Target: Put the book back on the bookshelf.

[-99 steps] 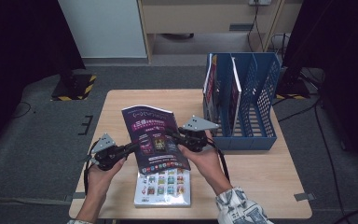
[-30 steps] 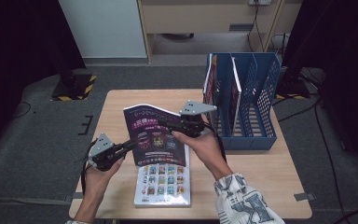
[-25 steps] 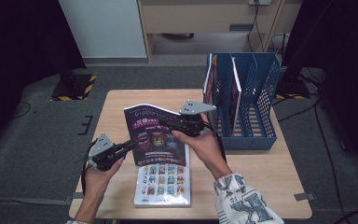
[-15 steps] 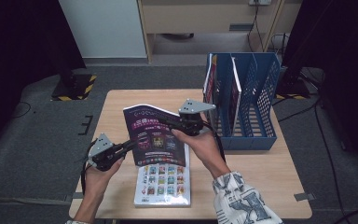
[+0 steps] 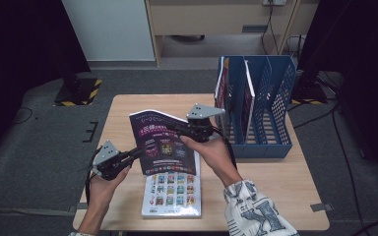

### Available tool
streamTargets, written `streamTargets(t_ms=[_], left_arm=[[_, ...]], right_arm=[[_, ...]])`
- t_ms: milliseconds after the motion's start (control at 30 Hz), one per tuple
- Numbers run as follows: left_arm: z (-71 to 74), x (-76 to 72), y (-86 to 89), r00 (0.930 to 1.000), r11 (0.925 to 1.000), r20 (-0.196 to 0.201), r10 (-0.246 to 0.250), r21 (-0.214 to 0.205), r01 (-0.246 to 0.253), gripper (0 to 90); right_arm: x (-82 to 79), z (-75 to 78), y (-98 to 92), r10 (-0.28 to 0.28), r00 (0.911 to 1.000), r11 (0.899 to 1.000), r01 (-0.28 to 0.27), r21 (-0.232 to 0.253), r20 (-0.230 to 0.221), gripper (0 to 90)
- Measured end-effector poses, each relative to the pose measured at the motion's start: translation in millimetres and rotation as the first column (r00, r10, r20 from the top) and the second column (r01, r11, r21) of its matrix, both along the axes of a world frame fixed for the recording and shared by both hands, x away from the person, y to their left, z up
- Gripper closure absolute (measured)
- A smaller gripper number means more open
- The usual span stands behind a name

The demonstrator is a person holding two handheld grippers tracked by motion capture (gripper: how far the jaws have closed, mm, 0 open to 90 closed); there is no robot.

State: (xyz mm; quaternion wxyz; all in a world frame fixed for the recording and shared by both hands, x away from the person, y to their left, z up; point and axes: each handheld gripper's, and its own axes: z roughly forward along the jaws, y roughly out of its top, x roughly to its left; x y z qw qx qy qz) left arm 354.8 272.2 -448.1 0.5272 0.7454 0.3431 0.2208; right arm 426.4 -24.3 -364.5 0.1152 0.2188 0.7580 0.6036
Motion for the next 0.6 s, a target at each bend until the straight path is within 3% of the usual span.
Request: streamTargets(t_ms=[233,467,600], left_arm=[[-2.9,0.8,1.5,0.9999,0.9996,-0.001,0.013,-0.026,-0.013,80.4],[-13.7,5.0,7.9,0.9976,0.9981,-0.042,0.056,-0.025,-0.057,60.9],[-17.7,6.5,12.8,0.9958,0.9972,-0.056,0.072,-0.018,-0.073,58.7]], right_arm=[[-3.5,0.1,0.8,-0.02,0.9994,1.0,0.02,-0.004,0.03,84.0],[-10.7,5.4,2.2,-0.017,0.9971,1.0,0.018,-0.006,0.074,84.2],[-12.2,8.5,-0.8,-0.022,0.9954,1.0,0.022,-0.001,0.093,84.2]])
